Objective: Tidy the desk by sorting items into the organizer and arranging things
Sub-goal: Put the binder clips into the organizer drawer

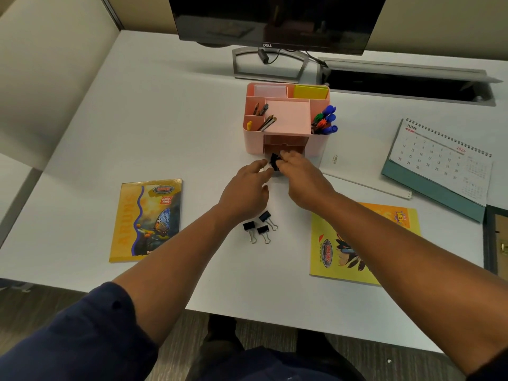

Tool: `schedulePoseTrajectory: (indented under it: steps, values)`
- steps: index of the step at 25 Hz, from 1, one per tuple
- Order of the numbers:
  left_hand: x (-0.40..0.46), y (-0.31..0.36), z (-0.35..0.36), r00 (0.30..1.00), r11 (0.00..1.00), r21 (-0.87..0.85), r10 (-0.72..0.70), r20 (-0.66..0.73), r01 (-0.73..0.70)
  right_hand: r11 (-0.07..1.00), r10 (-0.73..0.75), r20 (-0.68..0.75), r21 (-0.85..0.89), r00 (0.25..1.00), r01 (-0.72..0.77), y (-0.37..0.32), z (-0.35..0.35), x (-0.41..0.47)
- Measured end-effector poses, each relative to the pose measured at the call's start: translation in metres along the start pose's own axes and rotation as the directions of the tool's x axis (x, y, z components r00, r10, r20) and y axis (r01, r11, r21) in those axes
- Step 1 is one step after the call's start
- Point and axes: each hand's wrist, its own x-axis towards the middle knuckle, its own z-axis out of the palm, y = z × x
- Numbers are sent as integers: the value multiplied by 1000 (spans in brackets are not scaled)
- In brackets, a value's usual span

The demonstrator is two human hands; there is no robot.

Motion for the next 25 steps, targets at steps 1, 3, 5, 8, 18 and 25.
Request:
schedulePoseTrajectory:
  steps: [1,3,5,8,18,25]
  values:
    - [-2,-2,0,1000,1000,-20,-10,-13,10,999,-37,-91,21,995,40,-2,4,-7]
    - [-7,-8,0,996,995,-94,-31,-83,24,991,-97,-195,66,976,112,-5,13,-22]
    - [-14,-15,-2,996,983,-179,-63,-71,50,980,-100,-100,160,990,115,-9,20,-35]
    - [-26,-26,-8,976,962,-229,-105,192,149,961,-139,155,258,978,96,-12,29,-46]
    - [-45,-24,1,932,986,-23,-146,331,162,990,-21,293,141,956,-22,-17,28,-48]
    - [-49,-15,6,938,975,-58,-188,291,214,994,112,241,-17,964,-111,-19,32,-57]
